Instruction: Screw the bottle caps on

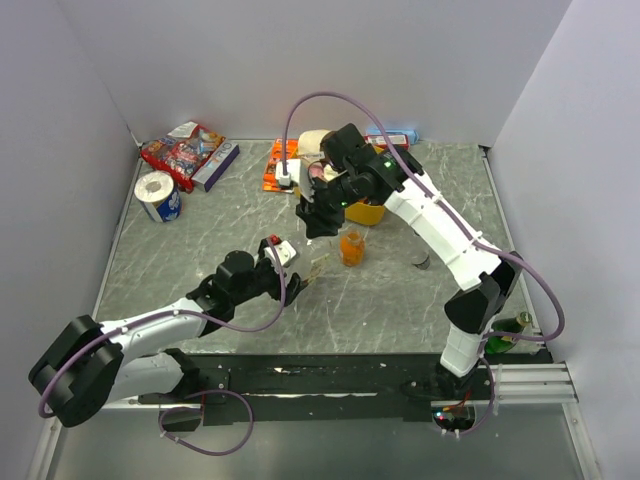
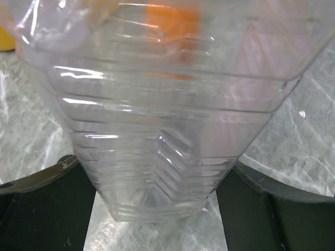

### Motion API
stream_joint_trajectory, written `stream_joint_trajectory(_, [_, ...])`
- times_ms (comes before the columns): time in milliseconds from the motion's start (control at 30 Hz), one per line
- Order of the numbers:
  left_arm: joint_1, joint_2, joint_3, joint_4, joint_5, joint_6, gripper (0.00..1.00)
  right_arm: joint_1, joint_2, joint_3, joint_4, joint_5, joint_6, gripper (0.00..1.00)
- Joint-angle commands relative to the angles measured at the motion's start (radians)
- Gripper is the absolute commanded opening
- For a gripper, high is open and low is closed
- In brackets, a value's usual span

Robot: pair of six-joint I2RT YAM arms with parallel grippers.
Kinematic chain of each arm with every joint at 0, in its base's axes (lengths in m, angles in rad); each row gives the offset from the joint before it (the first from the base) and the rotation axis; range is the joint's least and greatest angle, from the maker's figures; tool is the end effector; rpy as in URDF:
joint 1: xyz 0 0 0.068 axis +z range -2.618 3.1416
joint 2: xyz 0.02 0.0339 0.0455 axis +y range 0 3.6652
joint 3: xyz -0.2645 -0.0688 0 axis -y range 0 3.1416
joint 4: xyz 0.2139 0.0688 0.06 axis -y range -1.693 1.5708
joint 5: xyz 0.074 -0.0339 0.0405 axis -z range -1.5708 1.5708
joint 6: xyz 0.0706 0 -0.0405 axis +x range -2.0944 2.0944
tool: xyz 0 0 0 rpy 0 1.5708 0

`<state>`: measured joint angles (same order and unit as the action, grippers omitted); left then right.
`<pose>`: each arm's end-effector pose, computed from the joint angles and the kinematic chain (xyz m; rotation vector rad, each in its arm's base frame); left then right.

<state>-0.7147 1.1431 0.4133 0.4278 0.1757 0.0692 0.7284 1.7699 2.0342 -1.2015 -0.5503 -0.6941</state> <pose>0.1783 -0.1710 0.2136 0.8437 1.7172 -0.6051 0.2311 0.2556 0.3784 -1.7589 1.6962 0.7005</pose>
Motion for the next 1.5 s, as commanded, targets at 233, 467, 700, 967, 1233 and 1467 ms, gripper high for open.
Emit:
stream_joint_trajectory(233, [0.02,-0.063,0.021,0.151,-0.13,-0.259,0.01,-0.111,-0.105,0.011,-0.014,-0.209,0.33,0.59])
stream_joint_trajectory(467, [0.044,-0.077,0.007,0.127,-0.07,-0.316,0.01,-0.15,-0.182,-0.124,0.15,-0.33,0.377,0.93])
stream_joint_trajectory(700, [0.058,-0.056,0.05,0.131,-0.042,-0.31,0.01,-0.144,-0.222,-0.239,0.367,-0.225,0.492,0.95])
stream_joint_trajectory(967, [0.06,-0.052,0.105,0.057,-0.053,-0.295,0.01,-0.145,-0.126,-0.108,0.448,-0.043,0.516,0.96])
stream_joint_trajectory(1233, [0.061,-0.066,0.13,0.029,-0.022,-0.287,0.01,-0.138,-0.047,-0.071,0.546,-0.109,0.613,1.0])
stream_joint_trajectory(1467, [0.069,-0.06,0.147,0.02,-0.008,-0.278,0.01,-0.118,-0.026,-0.114,0.605,-0.154,0.625,0.93])
